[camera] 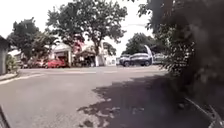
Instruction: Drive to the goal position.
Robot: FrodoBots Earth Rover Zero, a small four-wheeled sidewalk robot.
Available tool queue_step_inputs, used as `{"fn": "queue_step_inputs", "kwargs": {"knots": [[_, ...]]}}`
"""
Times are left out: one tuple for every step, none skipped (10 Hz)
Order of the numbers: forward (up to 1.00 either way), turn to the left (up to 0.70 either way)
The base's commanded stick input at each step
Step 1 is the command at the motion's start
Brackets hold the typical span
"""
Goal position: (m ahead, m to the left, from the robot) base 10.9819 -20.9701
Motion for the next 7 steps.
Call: {"fn": "queue_step_inputs", "kwargs": {"knots": [[0.70,0.01],[0.70,0.01],[0.70,0.01],[0.70,0.01],[0.70,0.01],[0.70,0.01],[0.70,0.01]]}}
